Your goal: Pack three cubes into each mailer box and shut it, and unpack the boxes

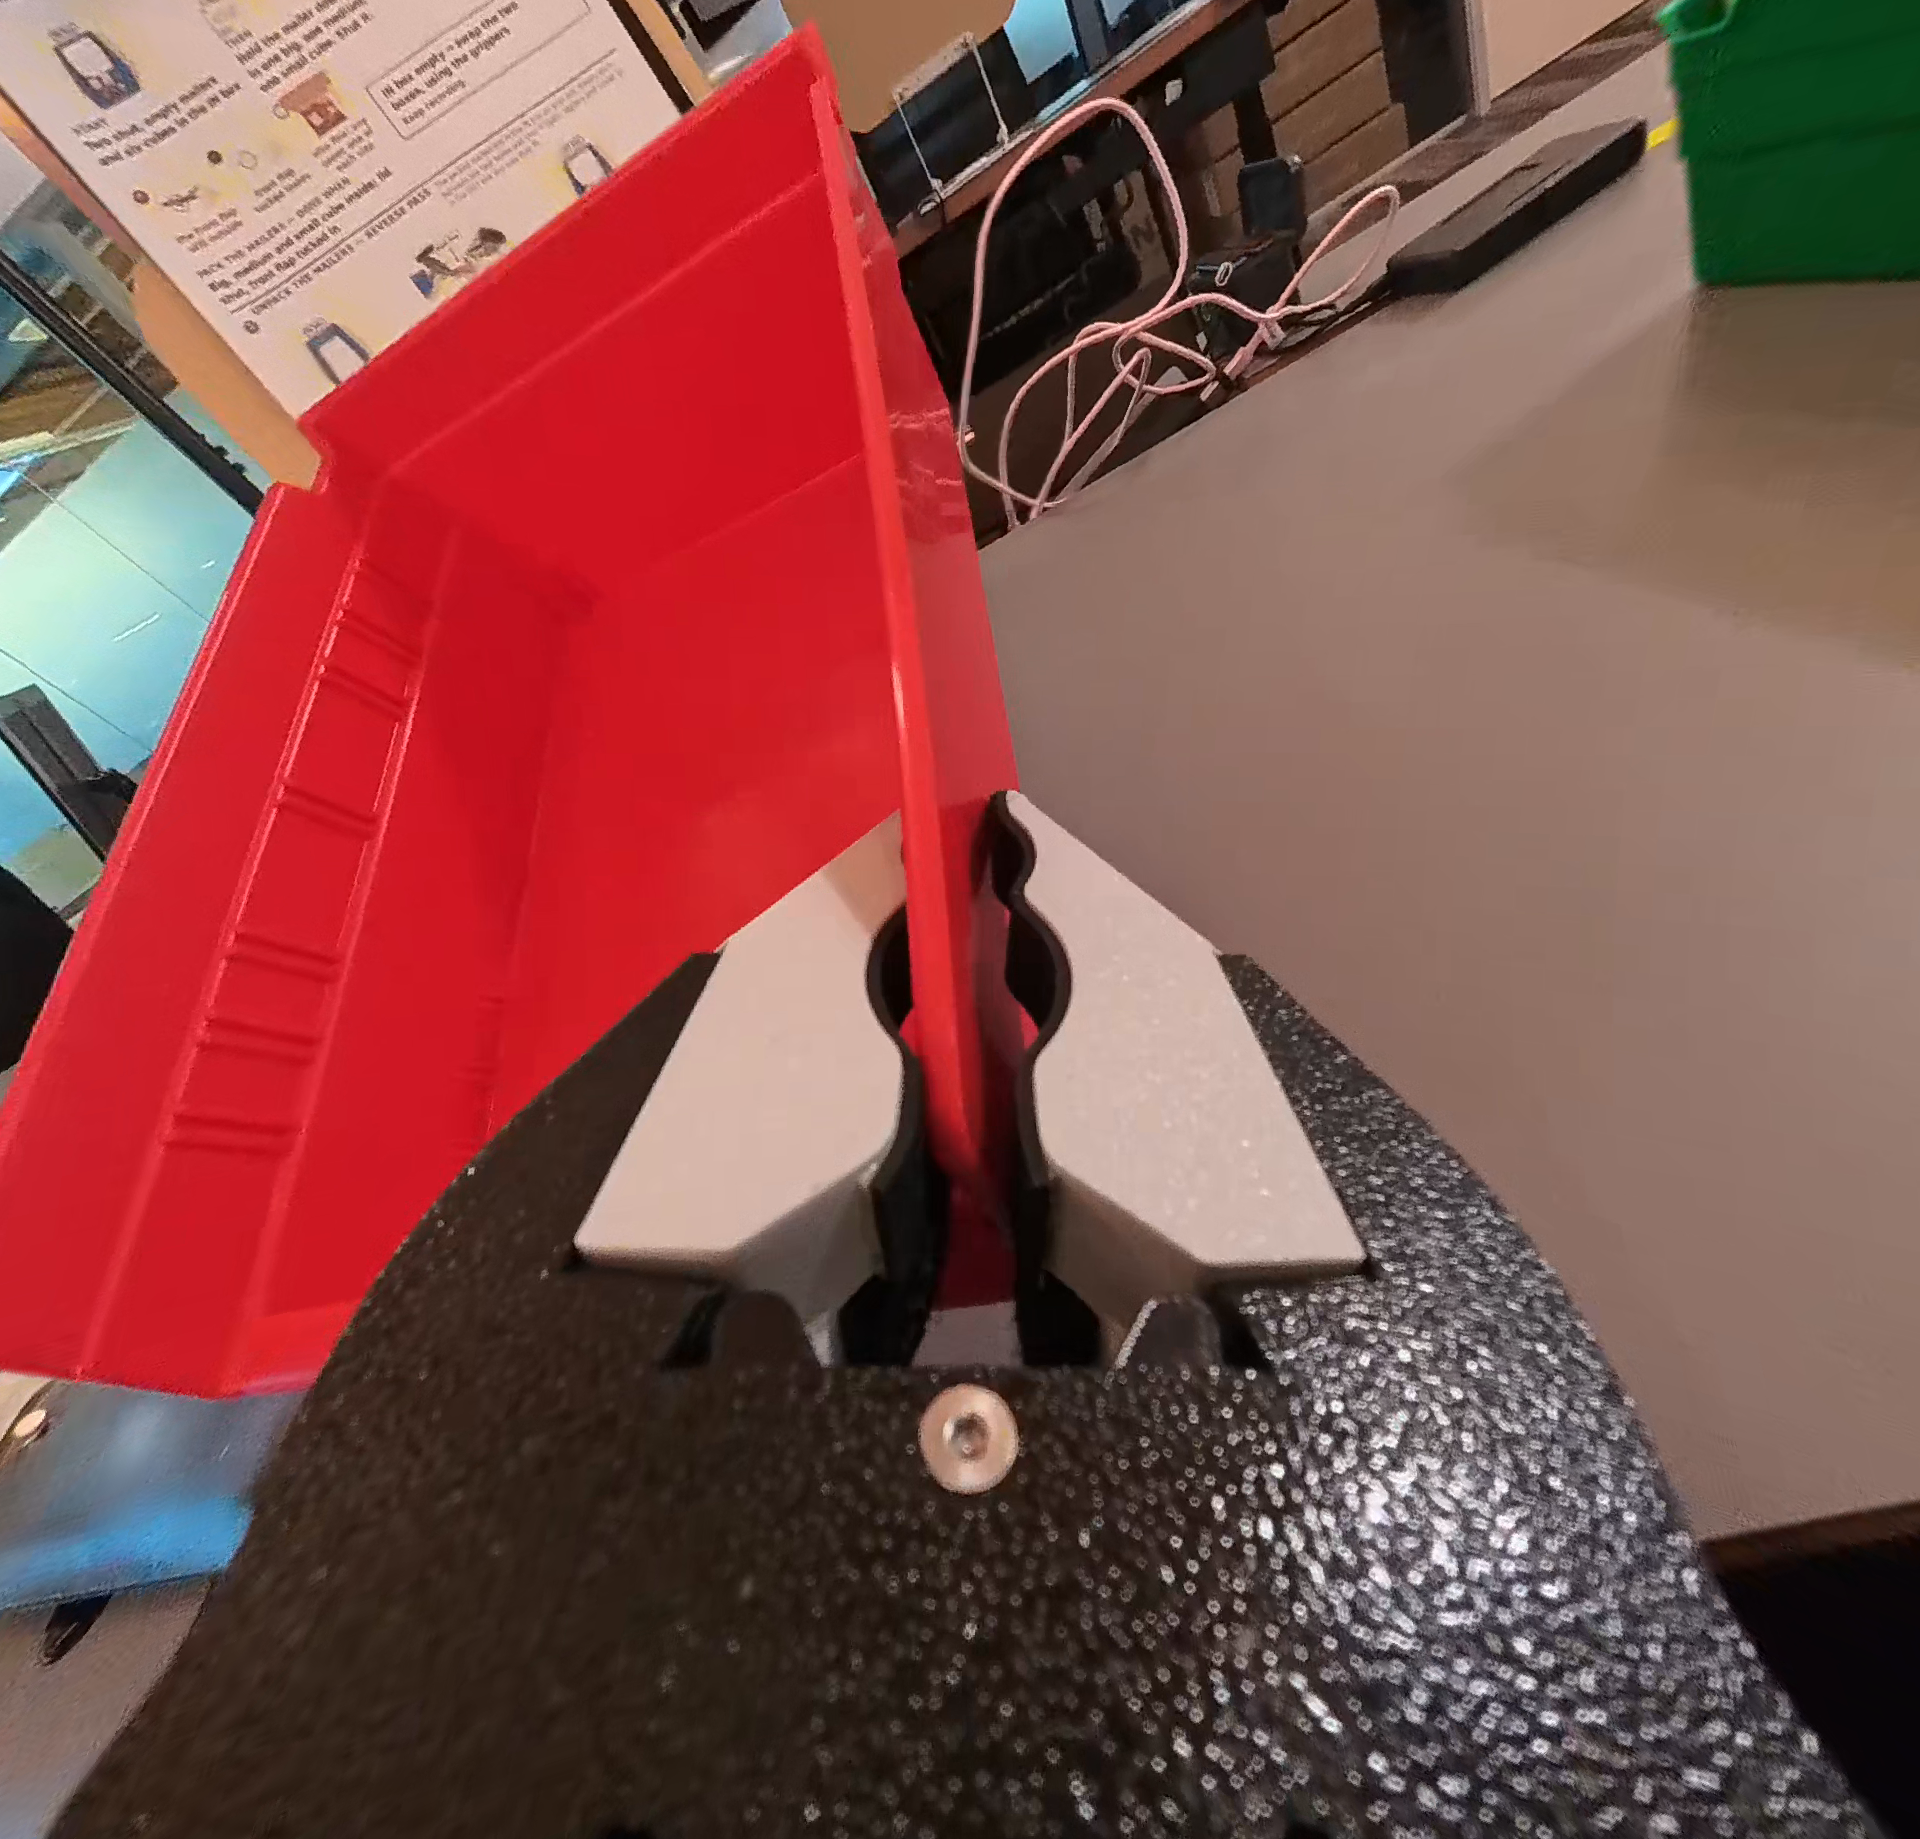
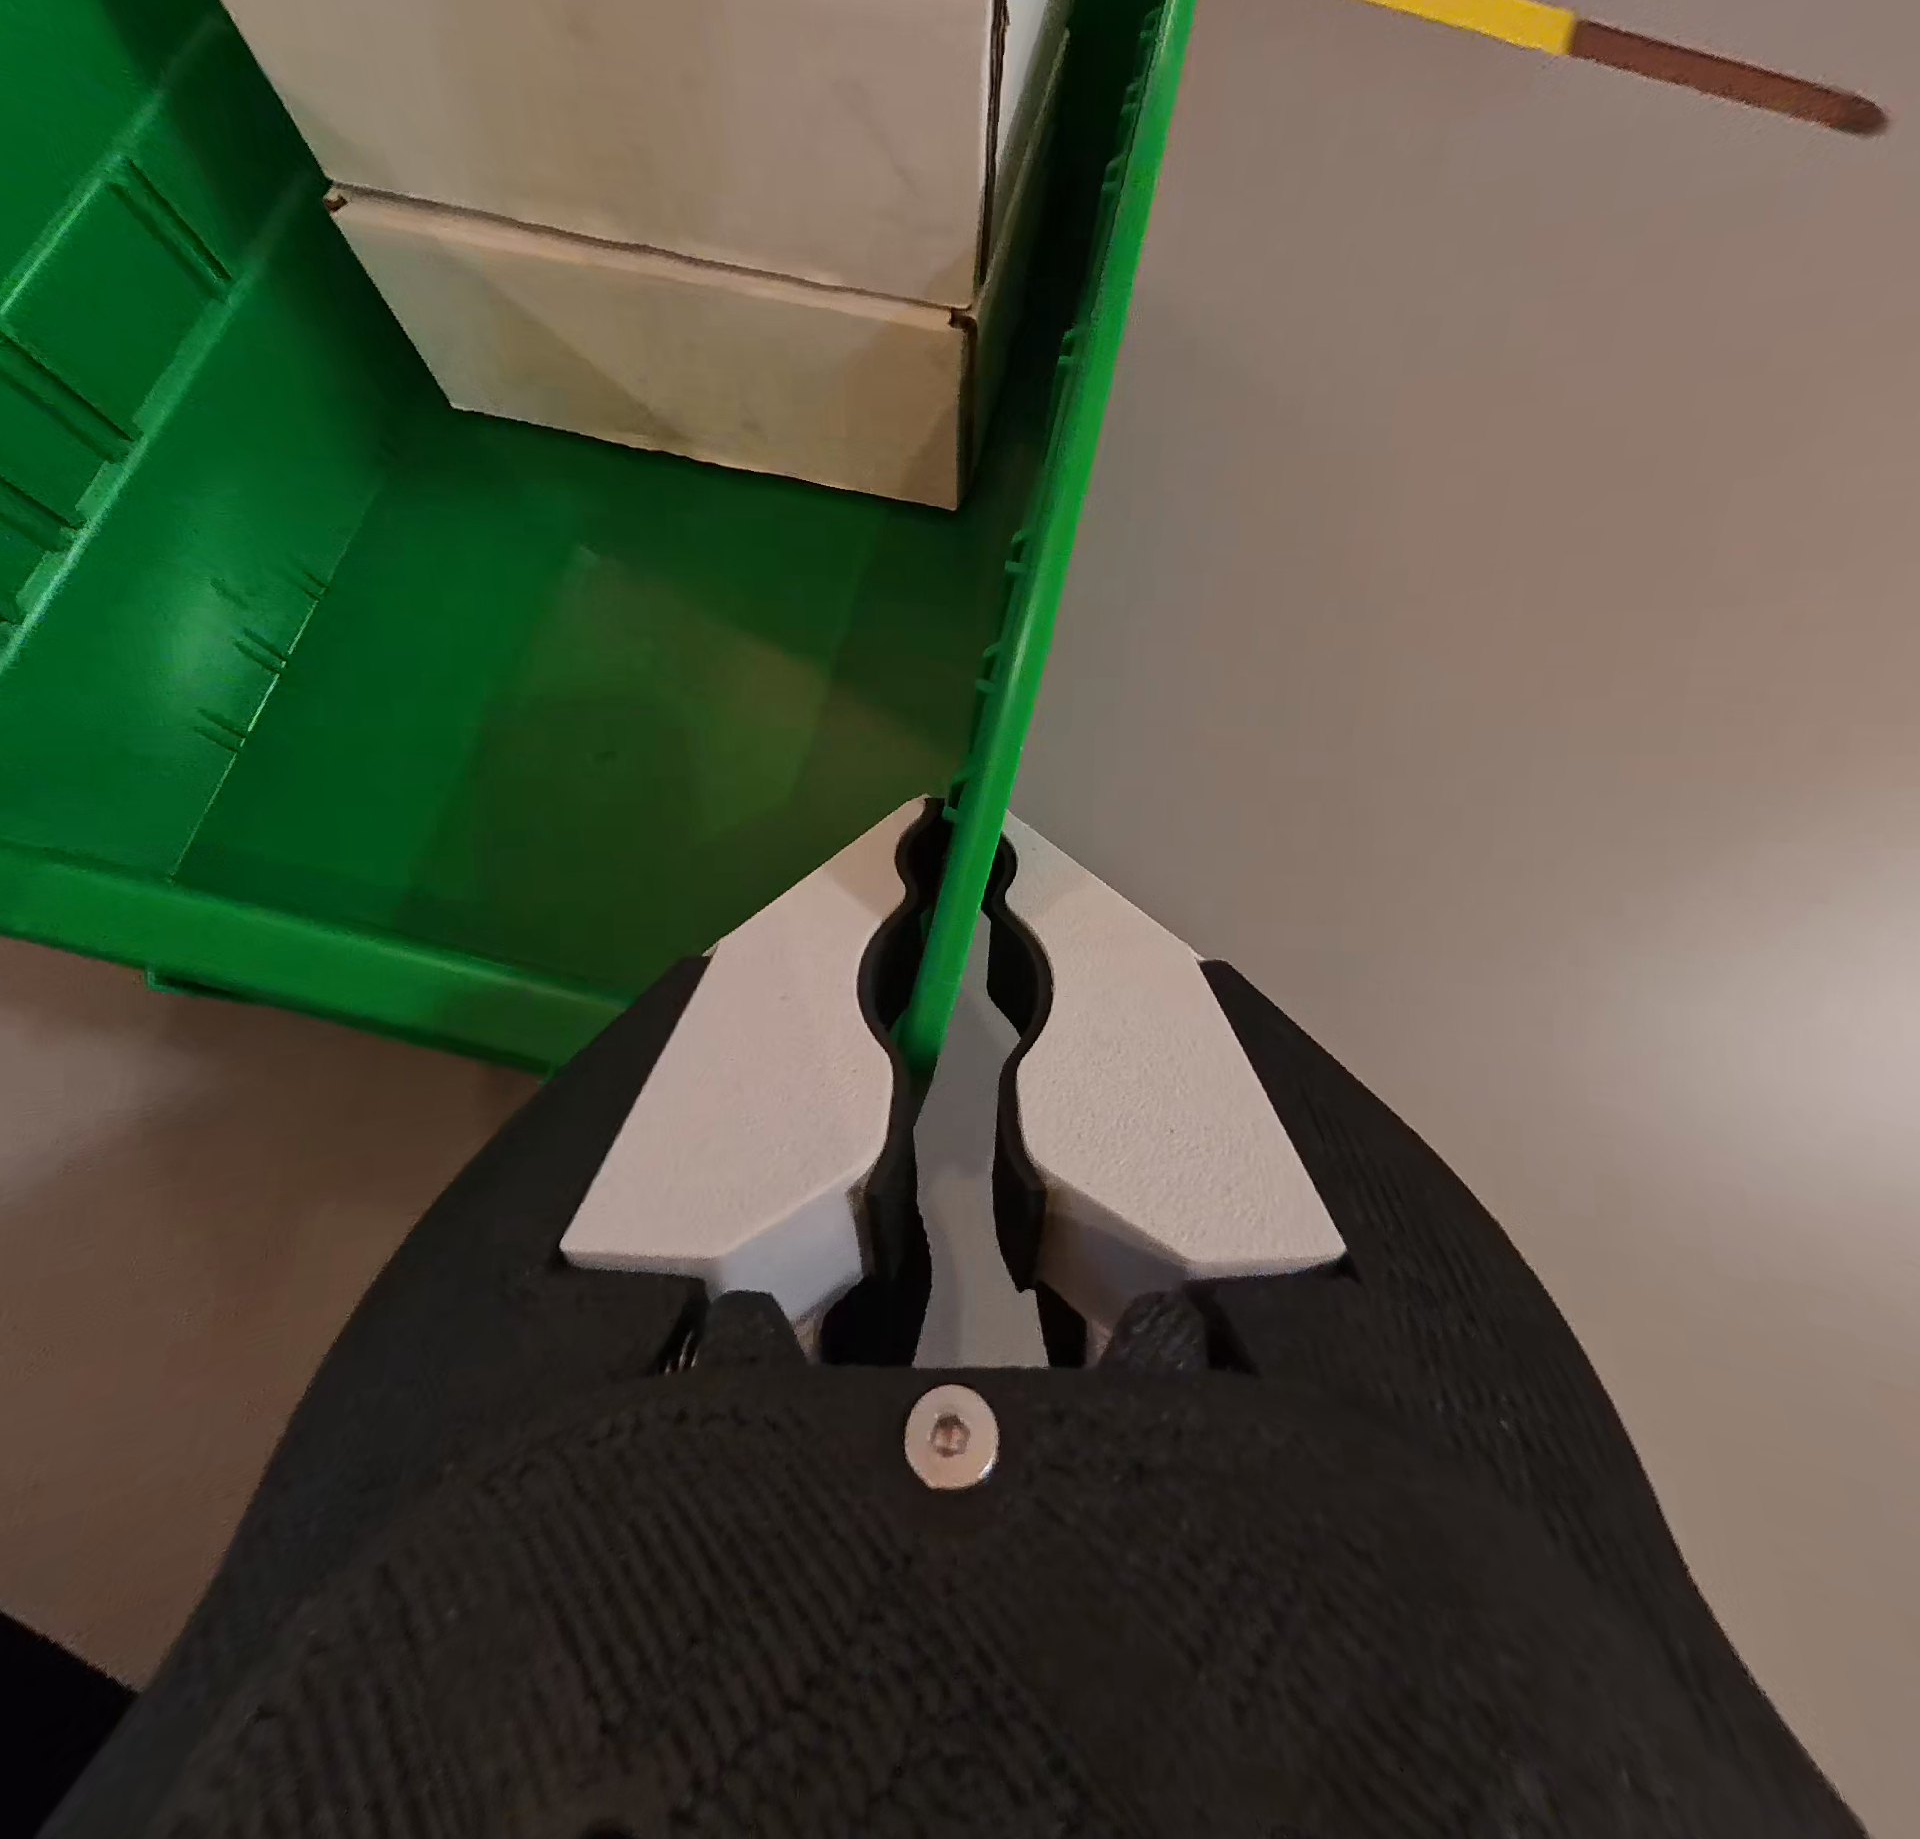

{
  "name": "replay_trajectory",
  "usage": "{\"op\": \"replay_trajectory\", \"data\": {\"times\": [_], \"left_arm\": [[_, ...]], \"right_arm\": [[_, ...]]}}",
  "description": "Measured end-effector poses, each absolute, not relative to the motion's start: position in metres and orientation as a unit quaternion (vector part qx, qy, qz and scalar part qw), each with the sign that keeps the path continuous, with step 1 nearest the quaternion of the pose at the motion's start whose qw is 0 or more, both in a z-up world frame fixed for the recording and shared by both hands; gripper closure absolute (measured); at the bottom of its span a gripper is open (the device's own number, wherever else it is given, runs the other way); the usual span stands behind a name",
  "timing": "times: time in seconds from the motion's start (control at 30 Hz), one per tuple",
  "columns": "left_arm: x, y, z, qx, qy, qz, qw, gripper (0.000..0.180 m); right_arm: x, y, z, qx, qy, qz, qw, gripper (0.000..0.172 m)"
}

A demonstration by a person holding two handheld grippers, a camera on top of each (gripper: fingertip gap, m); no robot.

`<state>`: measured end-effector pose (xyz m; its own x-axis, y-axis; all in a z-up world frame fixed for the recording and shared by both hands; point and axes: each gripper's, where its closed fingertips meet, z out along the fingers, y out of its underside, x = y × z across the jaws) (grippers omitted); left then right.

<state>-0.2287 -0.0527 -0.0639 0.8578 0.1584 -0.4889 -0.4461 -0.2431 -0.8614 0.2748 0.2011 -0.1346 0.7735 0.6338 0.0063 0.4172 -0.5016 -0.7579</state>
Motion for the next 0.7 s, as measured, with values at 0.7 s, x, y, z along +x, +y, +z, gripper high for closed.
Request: {"op": "replay_trajectory", "data": {"times": [0.7], "left_arm": [[-0.241,-0.082,-0.024,-0.694,0.055,0.312,0.647,0.175]], "right_arm": [[-0.074,0.098,-0.129,-0.712,-0.512,0.289,0.385,0.132]]}}
